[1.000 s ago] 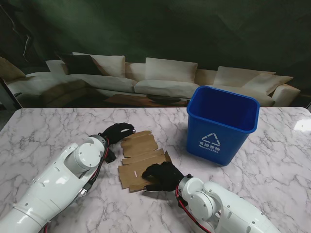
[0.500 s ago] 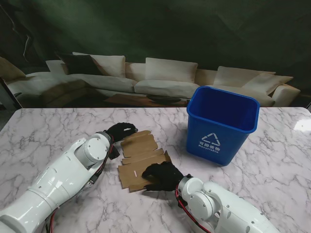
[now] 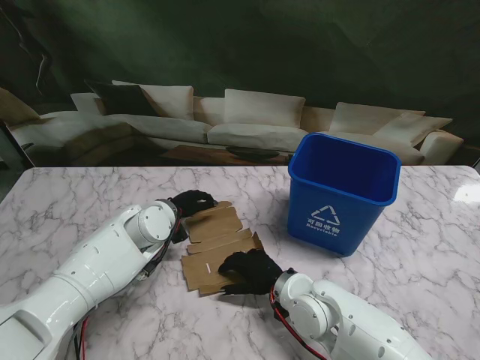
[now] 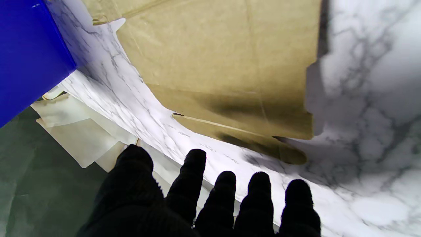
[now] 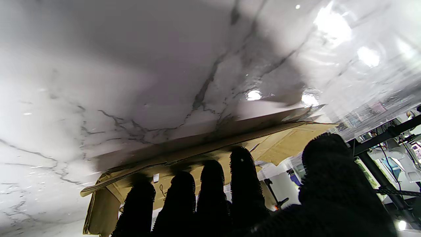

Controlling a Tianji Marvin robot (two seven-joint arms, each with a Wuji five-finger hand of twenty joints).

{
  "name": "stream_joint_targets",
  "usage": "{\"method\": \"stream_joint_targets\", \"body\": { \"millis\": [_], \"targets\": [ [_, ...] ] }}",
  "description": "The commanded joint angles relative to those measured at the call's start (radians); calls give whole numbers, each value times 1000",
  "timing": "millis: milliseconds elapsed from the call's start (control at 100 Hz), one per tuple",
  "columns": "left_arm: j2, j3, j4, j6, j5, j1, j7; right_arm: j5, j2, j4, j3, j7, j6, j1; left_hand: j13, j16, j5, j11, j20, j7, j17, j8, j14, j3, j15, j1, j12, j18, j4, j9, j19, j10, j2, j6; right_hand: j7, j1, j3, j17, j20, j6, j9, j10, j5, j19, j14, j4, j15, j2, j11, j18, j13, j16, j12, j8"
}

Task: Fold the flattened cardboard along its creases and drop it into the bin

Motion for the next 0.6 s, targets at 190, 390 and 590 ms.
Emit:
{"method": "stream_joint_targets", "body": {
  "millis": [190, 390, 590],
  "targets": [
    [-17, 20, 26, 4, -19, -11, -19, 4, 2, 45, -20, 18, 6, -14, 51, 20, -28, 0, 29, -6, 40, -6, 16, -10, 24, -10, 0, 6, -11, -39, -5, -15, 35, -10, 23, 18, -24, 62, 30, 5, 0, 57, -5, 82, 31, 23, 9, 41, 25, 62, -1, -3, 9, -10],
    [-13, 31, 24, 16, -29, -6, -48, 6, 0, 50, -25, 16, 6, -10, 137, 79, -20, 2, 85, -5, 93, -8, 63, -10, 82, -9, -1, 45, -11, -36, 64, -11, 36, -6, 24, 19, -25, 62, 27, 5, -3, 62, -5, 80, 35, 24, 9, 40, 26, 63, -2, -3, 10, -10],
    [-5, 37, 7, 23, -37, 4, -75, 8, -1, 54, -31, 15, 11, -5, 222, 189, -19, 4, 167, -6, 92, -11, 102, -11, 167, -8, 2, 41, -11, -20, 333, 2, 37, -1, 24, 20, -25, 62, 25, 6, -4, 63, -5, 79, 37, 24, 8, 41, 28, 63, -3, -3, 10, -9]
  ]
}}
